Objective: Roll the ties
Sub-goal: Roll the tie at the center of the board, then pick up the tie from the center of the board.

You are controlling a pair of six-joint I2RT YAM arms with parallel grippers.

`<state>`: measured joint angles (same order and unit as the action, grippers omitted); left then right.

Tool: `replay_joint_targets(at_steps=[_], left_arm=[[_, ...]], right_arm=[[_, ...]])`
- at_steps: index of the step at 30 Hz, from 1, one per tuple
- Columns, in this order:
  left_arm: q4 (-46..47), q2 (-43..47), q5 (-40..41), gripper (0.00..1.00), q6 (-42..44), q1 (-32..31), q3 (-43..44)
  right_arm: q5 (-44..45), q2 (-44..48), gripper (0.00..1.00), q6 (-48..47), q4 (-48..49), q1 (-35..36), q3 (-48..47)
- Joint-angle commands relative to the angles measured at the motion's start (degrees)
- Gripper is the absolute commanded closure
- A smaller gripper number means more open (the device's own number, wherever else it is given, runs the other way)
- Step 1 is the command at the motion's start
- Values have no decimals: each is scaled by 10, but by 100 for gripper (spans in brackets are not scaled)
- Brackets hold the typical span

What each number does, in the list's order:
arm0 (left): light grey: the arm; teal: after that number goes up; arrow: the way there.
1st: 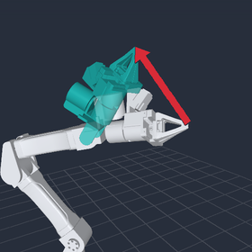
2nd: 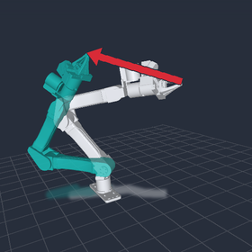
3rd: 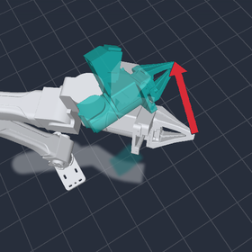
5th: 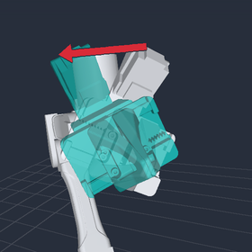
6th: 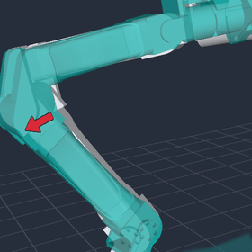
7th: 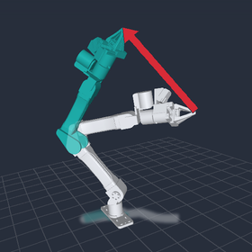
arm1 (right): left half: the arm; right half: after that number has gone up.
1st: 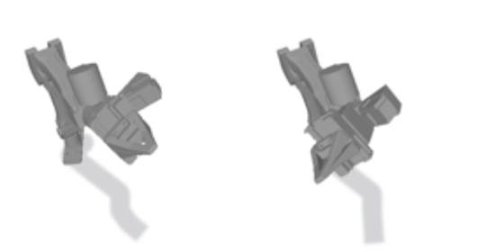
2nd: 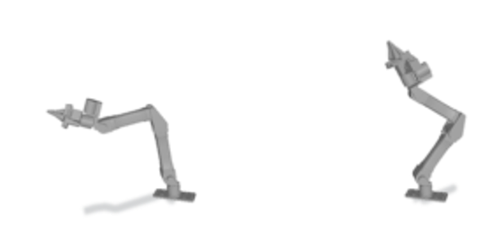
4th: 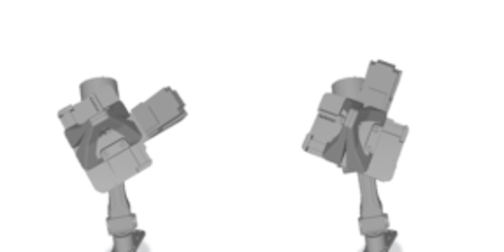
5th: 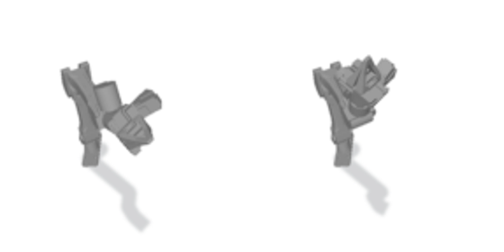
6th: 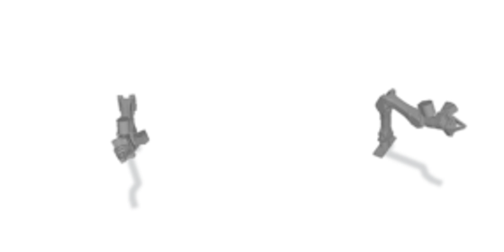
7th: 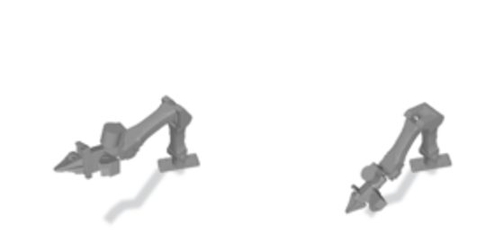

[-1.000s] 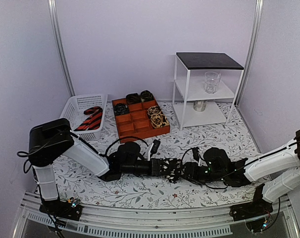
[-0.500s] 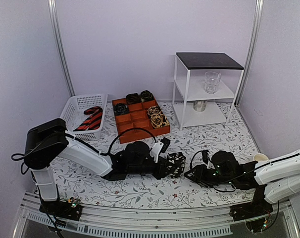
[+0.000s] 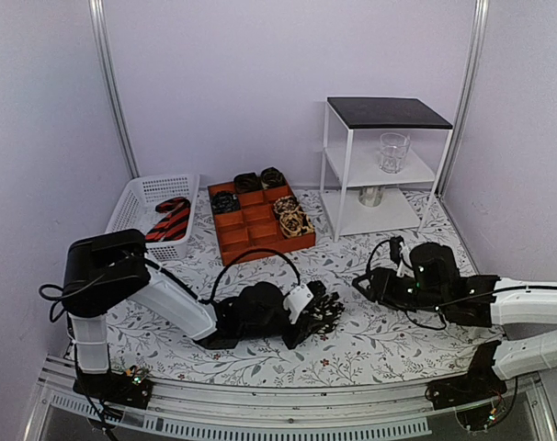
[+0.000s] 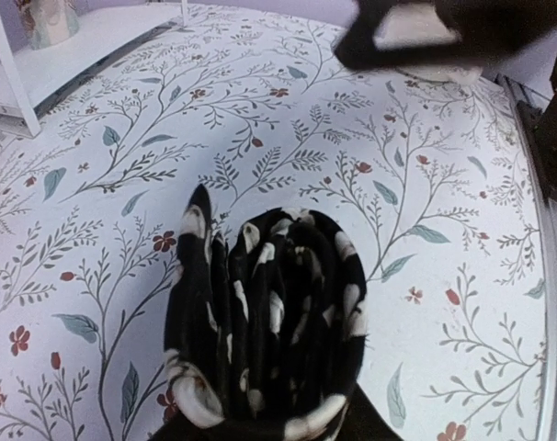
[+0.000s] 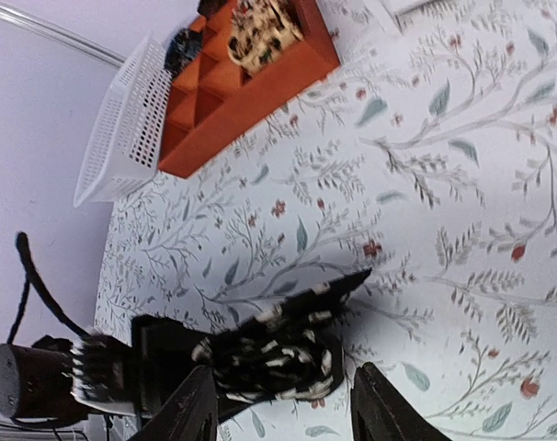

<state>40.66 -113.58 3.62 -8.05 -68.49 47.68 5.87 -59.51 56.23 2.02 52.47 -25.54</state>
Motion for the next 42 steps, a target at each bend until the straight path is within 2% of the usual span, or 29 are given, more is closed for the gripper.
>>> replay_joint_targets(at_steps=[1,4,7,8,13,18,22,26,30,34,35,36,42], left_arm=[[42,-31,-4,65,42,-3,-9],[66,-43,-13,64,46,1,-17],[82,-52,-28,61,52,4,-25],[88,-54,-29,60,55,5,-27],[113,-71,-39,58,74,7,-35],[148,-76,-41,55,82,8,-49],[155,-91,-34,54,94,8,-46],[163,-102,-27,52,95,8,-45],[170,-108,-24,51,99,8,-44],[173,-112,-16,49,101,8,-43],[175,-112,-15,49,102,8,-43],[177,-112,-12,49,102,8,-44],[180,-118,-11,48,103,7,-38]], right_arm=[[-84,28,48,-195,-46,-68,-65],[-168,25,46,-277,-58,-106,-103],[-271,13,42,-416,-68,-110,-132],[-288,8,40,-479,-82,-109,-145],[-321,-40,32,-659,-166,-110,-198],[-394,-89,26,-776,-209,-120,-206],[-456,-118,27,-791,-202,-151,-199],[-471,-146,29,-785,-196,-162,-197],[-510,-150,26,-893,-216,-163,-179],[-510,-192,24,-939,-223,-163,-201],[-511,-205,13,-947,-216,-163,-202],[-512,-217,11,-951,-206,-162,-199],[-485,-256,10,-982,-159,-146,-201]])
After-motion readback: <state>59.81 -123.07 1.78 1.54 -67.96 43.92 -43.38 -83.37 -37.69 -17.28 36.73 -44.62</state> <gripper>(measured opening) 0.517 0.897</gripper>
